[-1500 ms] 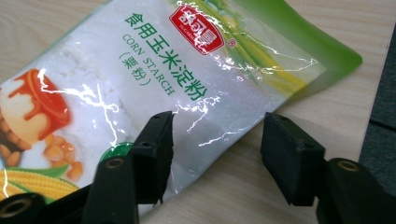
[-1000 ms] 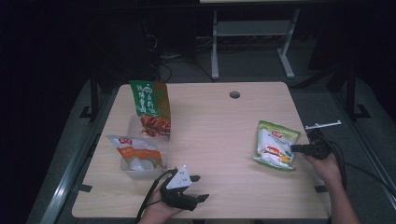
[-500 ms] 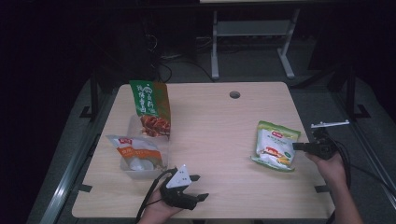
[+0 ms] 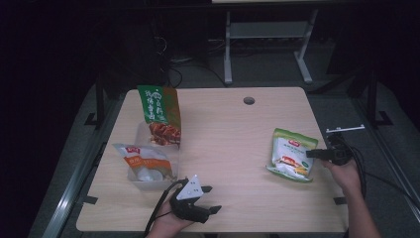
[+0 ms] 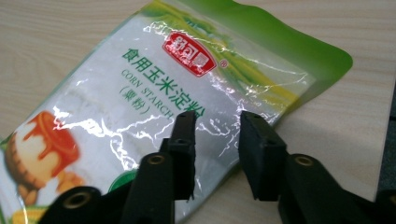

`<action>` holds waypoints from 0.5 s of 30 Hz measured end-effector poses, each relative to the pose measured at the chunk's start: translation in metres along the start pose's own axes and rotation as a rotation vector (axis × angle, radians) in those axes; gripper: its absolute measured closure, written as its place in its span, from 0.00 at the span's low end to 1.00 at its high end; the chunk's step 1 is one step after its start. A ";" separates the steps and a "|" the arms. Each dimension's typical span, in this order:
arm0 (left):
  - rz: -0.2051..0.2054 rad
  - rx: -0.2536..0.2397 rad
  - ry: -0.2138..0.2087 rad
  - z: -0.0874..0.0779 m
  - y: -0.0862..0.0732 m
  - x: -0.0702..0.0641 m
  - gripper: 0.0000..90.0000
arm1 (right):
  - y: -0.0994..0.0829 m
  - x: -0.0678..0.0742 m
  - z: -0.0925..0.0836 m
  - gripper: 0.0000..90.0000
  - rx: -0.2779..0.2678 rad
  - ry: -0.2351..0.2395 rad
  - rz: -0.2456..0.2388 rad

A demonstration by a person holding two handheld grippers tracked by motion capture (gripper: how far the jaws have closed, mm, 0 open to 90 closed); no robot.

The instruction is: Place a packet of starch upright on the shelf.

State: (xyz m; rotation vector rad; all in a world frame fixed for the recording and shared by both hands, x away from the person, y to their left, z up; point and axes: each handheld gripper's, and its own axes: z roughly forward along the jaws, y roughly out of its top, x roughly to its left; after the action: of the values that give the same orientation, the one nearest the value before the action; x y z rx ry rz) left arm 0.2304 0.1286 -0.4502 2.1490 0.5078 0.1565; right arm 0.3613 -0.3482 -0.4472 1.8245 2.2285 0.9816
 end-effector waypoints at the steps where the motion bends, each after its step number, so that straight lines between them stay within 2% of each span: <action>1: 0.001 0.000 0.000 0.000 0.000 0.000 0.36 | 0.001 0.000 0.000 0.70 -0.004 -0.006 0.005; 3: 0.002 -0.001 0.001 0.000 0.000 0.000 0.36 | 0.002 0.000 0.001 0.69 0.003 -0.011 0.006; 6: -0.001 -0.002 0.002 -0.001 0.000 0.001 0.36 | 0.007 0.003 0.003 0.62 0.007 -0.064 -0.003; 8: 0.000 -0.004 0.002 -0.001 0.000 0.001 0.36 | 0.008 0.002 0.004 0.61 0.042 -0.098 0.006; 13: -0.002 0.002 0.001 0.000 0.000 0.001 0.36 | 0.003 -0.005 0.006 0.56 0.034 -0.054 0.054; 15: -0.001 0.004 -0.002 0.001 0.000 0.001 0.36 | 0.002 -0.006 0.008 0.57 0.034 -0.049 0.061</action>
State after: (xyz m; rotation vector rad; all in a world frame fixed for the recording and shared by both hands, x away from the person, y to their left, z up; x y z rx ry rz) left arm 0.2317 0.1279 -0.4505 2.1525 0.5081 0.1526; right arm 0.3686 -0.3506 -0.4538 1.9200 2.1867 0.9039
